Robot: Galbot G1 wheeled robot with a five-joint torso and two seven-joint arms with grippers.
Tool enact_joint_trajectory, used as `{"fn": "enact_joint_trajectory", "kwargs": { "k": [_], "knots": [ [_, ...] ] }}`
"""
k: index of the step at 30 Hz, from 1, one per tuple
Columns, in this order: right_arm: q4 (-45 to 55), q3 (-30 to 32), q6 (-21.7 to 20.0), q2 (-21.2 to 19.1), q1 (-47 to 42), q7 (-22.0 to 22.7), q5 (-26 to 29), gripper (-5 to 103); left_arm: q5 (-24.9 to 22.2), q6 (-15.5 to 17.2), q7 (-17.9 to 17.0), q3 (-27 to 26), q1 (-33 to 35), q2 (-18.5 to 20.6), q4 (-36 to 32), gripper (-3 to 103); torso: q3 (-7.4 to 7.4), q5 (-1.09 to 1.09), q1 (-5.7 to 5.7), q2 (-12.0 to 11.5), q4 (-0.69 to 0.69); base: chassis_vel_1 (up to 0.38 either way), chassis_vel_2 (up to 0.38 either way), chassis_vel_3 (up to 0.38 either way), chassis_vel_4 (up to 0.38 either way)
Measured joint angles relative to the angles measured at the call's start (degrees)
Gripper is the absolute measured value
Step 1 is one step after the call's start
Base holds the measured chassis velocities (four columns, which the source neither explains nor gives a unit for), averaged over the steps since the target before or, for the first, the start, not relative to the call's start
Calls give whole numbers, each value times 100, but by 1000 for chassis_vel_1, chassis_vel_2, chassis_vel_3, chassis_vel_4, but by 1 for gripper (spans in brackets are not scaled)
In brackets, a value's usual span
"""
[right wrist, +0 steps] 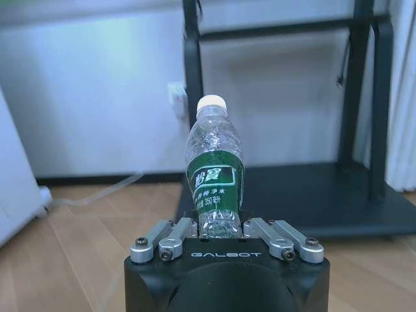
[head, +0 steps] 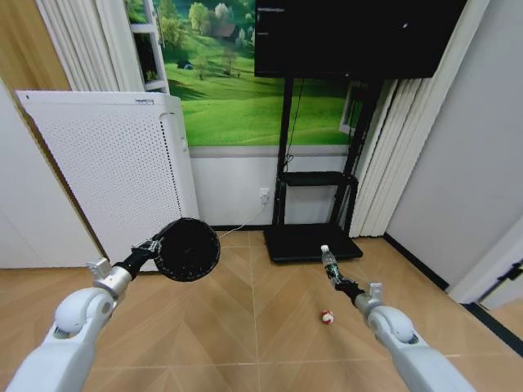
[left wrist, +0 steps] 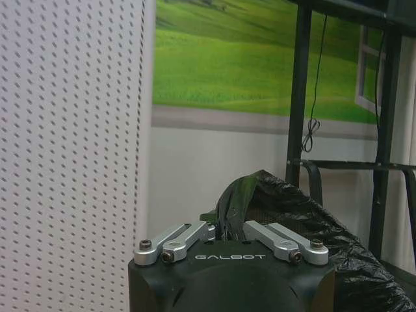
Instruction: Pick up the trash bin and place the garbage on the floor into it.
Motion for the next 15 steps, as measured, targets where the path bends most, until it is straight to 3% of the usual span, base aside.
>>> {"fn": "enact_joint_trajectory", "kwargs": {
  "k": [4, 7, 11, 15],
  "knots": [
    [676, -30, -165, -124, -68, 162, 329, 26, 308, -129, 139, 723, -625, -339, 843, 7, 0, 0, 0, 0, -9, 0, 0, 0, 0],
    [927, -98, -264, -190, -88, 160, 405, 26, 412, -175, 175, 997, -942, -498, 1152, 7, 1, 0, 1, 0, -4, 0, 0, 0, 0],
    [1347, -386, -397, -265, -42, 149, 472, 26, 552, -247, 187, 1633, -1711, -890, 1710, 7, 1, 3, 1, 0, -9, 0, 0, 0, 0],
    [1485, -624, -438, -313, 61, 138, 499, 26, 576, -260, 175, 1925, -2030, -1106, 1959, 7, 1, 3, 1, 0, -7, 0, 0, 0, 0]
  ]
}}
